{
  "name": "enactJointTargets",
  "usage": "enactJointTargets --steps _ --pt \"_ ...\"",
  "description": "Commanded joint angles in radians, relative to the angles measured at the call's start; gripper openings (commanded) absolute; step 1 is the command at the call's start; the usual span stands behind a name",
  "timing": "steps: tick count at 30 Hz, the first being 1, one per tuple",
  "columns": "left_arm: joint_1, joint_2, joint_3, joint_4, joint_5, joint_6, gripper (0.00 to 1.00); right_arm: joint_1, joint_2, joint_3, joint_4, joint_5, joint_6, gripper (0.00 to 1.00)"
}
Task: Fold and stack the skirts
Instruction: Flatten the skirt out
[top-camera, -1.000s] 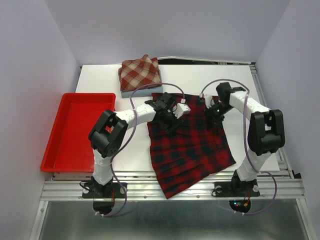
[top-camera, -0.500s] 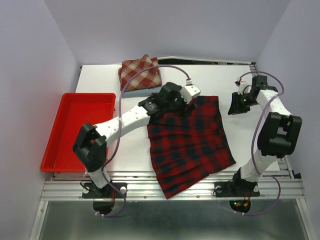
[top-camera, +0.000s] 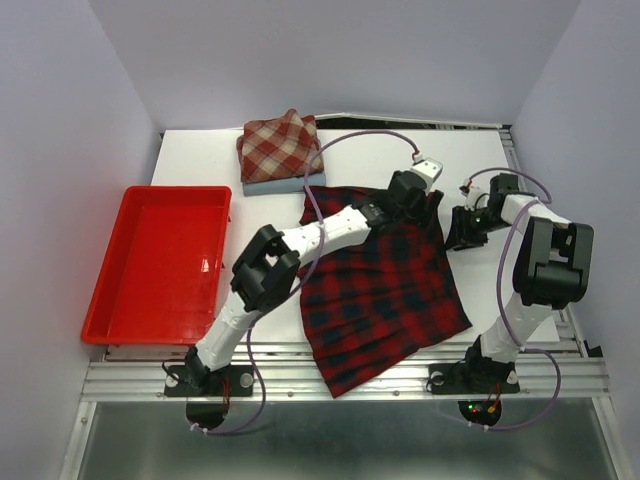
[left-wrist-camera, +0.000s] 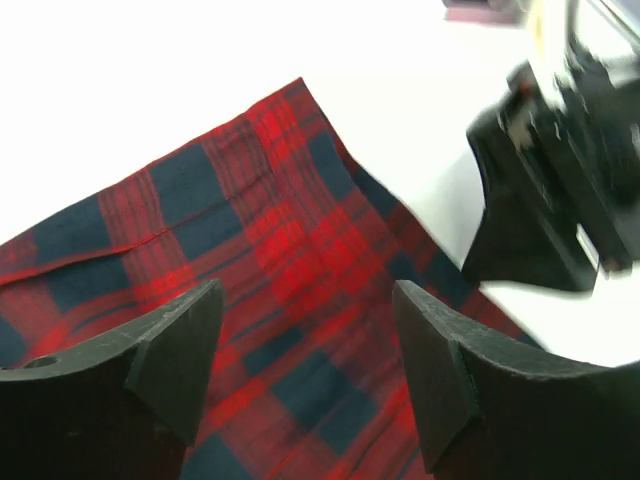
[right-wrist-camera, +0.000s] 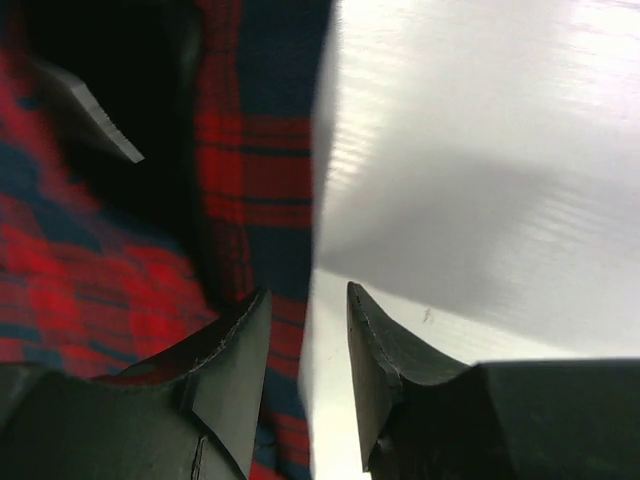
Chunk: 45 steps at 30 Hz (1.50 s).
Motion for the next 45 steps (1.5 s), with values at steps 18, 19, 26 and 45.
enactJointTargets --steps 18,19,26,45 --pt "-0.177 0.168 0.173 -0.054 -0.52 -0.103 0.83 -0.002 0.085 -0.122 0.108 -0.126 0.079 0.29" --pt "-0.179 0.177 0.179 -0.056 -0.52 -0.103 0.81 -0.002 0.088 -0.118 0.099 -0.134 0.077 0.28" --pt "-0.18 0.223 0.231 -0.064 -0.492 -0.103 0.77 -0.002 0.094 -0.107 0.065 -0.139 0.058 0.26" --pt "-0.163 0.205 0.229 -0.041 -0.403 -0.107 0.0 -0.002 0.075 -0.112 0.073 -0.088 0.035 0.23"
